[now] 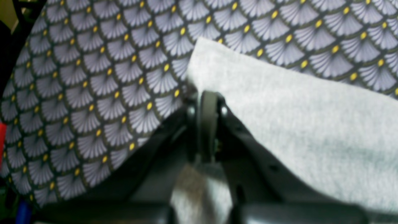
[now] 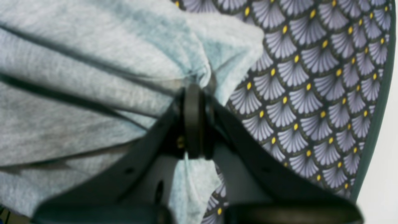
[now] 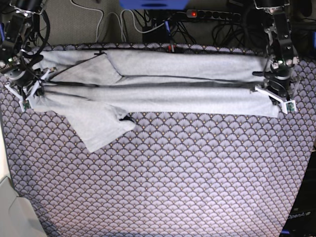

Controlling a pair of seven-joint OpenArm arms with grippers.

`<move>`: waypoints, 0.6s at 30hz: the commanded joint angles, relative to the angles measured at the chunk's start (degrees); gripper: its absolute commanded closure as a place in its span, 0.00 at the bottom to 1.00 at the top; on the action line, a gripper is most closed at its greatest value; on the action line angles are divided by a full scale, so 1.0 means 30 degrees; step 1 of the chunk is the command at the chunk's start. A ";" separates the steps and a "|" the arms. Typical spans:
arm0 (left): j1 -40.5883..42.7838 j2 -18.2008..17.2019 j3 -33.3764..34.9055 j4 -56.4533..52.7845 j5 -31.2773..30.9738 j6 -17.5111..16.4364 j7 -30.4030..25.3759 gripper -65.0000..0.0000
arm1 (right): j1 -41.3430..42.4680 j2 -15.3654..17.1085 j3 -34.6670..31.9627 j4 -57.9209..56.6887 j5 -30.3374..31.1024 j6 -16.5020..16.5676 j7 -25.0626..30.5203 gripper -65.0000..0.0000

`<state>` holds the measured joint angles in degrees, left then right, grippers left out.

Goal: Fold the T-shirt properly
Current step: 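Lift the grasped edge and fold it toward the collar with both grippers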

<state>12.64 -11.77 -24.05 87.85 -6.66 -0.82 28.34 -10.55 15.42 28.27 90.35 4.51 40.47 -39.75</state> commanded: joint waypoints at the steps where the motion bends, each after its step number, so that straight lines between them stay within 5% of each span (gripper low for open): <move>1: -0.0010 -0.0340 -0.0114 0.0356 0.0123 0.0171 -0.0464 0.98 | -0.0045 0.0384 0.0114 0.0346 0.0005 -0.0156 0.0223 1.00; 9: 0.0078 -0.0340 -0.0114 0.0386 0.0123 0.0171 0.0972 0.81 | -0.0397 0.0384 0.0114 0.0376 0.0005 -0.0156 0.0223 1.00; 18: 0.0137 -0.0340 -0.0114 0.0942 0.0123 0.0141 0.1118 0.80 | -0.0924 0.0384 0.0114 0.0639 0.0005 -0.0156 0.0194 0.93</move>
<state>13.43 -11.92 -24.08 89.45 -6.61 -0.45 32.80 -13.69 15.40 28.21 90.94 4.71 40.47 -39.77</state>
